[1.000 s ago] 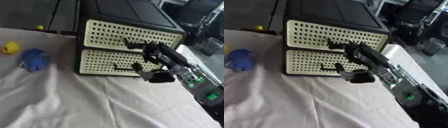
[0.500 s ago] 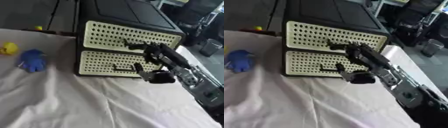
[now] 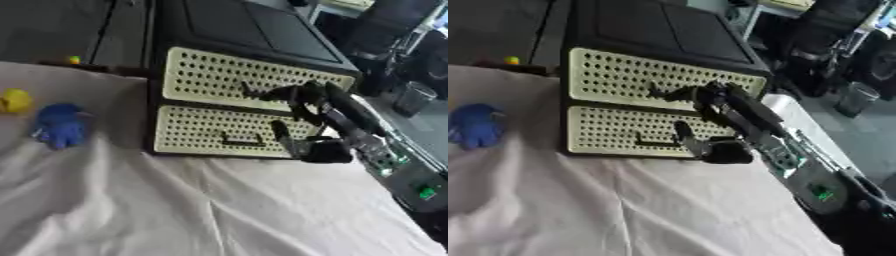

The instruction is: Pick up objects from table and place into drawer.

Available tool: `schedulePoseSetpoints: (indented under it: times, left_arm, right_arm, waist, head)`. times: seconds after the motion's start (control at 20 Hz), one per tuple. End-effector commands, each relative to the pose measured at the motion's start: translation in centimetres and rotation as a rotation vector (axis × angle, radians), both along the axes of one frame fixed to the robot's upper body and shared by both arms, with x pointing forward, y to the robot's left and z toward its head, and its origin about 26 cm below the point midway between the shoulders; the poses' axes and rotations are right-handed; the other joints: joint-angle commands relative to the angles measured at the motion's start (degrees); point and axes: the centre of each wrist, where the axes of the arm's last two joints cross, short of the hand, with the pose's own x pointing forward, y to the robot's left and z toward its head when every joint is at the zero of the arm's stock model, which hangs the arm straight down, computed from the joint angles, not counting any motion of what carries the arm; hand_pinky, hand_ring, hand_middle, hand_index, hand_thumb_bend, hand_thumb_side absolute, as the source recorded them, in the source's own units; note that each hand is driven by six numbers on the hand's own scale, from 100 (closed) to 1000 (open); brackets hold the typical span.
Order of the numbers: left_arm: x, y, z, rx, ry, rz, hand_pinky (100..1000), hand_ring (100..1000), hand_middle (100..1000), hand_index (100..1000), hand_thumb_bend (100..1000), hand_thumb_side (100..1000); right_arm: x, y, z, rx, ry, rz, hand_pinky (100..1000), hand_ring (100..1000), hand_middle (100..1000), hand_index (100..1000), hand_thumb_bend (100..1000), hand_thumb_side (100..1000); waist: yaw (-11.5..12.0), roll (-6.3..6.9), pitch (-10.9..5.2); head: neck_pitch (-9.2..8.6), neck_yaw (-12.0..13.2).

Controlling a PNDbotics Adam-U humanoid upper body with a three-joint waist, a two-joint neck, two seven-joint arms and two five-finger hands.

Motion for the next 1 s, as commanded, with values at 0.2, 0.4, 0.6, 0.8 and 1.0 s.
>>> schedulePoseSetpoints:
  times: [0.2, 0.4, 0.6, 0.8, 1.0]
  left_arm:
    - [-0.26, -0.17, 0.52, 0.005, -0.020, -0.013, 558, 556, 660, 857, 189, 971]
    - [-0.26, -0.20, 0.57, 0.006, -0.023, -0.015, 559, 555, 660, 857, 188, 972]
    - [-0.25, -0.21, 0.61, 0.007, -0.024, -0.016, 558, 555, 659, 857, 189, 975]
    - [-0.25, -0.19, 0.61, 0.006, -0.023, -0.014, 559, 555, 656, 857, 189, 975]
    - [-0.25, -0.20, 0.61, 0.004, -0.023, -0.014, 559, 555, 656, 856, 189, 974]
  right_arm:
    - [-0.61, -0.50, 1.74, -0.039, -0.031, -0.013, 320, 100, 100, 835, 100, 235]
    - [-0.47, -0.81, 1.58, -0.045, -0.027, -0.026, 321, 100, 100, 826, 100, 236]
    - [-0.42, -0.95, 1.46, -0.050, -0.033, -0.031, 321, 100, 100, 814, 100, 241]
    - [-0.44, -0.89, 1.38, -0.049, -0.036, -0.025, 321, 100, 100, 806, 100, 243]
    - [-0.45, -0.64, 1.33, -0.050, -0.029, -0.014, 321, 100, 100, 805, 100, 243]
  waist:
    - [0.4, 0.12, -1.40]
    - [0.7, -0.04, -1.21]
    - [0.7, -0.21, -1.07]
    - [0.7, -0.23, -1.01]
    - [0.7, -0.16, -1.00]
  head:
    - [-1.39, -0.7]
    - [-1.60, -1.1]
    - [-1.82, -1.0]
    - [-1.78, -1.1]
    - [-1.83, -1.1]
